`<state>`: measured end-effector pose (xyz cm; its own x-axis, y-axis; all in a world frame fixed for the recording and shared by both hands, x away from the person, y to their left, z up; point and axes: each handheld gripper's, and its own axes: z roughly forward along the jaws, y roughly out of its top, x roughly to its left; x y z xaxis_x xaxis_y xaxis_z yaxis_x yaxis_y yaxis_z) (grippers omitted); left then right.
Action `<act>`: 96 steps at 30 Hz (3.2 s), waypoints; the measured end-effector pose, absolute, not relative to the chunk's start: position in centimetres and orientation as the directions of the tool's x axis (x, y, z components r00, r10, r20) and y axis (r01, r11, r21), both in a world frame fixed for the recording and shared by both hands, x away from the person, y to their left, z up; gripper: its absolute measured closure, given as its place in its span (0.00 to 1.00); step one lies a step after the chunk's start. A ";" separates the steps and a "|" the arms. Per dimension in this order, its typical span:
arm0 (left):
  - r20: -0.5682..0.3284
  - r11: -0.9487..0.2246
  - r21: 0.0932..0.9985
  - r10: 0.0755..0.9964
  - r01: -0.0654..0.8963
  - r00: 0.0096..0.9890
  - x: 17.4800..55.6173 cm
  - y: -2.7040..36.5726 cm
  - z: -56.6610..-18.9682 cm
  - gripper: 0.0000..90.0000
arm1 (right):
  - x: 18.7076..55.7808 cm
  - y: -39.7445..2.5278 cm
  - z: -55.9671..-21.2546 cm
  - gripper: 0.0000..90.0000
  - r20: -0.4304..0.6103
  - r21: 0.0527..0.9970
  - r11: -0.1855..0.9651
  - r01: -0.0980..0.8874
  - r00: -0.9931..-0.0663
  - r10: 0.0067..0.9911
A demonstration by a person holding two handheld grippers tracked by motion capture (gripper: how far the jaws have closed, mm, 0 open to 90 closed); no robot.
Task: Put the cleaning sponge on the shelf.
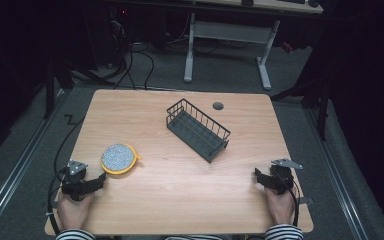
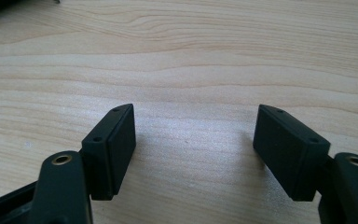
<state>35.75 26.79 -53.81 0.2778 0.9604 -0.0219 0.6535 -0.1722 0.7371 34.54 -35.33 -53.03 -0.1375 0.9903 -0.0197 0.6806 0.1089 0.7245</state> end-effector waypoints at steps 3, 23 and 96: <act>-0.021 -0.173 0.736 0.960 0.654 0.278 35.8 26.8 -53.8 0.25 | 34.5 -35.3 -53.0 0.33 -0.018 0.724 0.106 0.682 -0.135 0.991; -0.017 -0.168 0.737 0.964 0.654 0.267 35.7 26.7 -53.8 0.26 | 34.3 -35.4 -52.8 0.48 -0.009 0.724 0.101 0.682 -0.138 0.990; -0.025 -0.159 0.737 0.965 0.657 0.261 35.7 26.8 -53.8 0.25 | 46.4 -23.8 -44.6 0.94 0.036 0.723 0.369 0.583 -0.566 0.824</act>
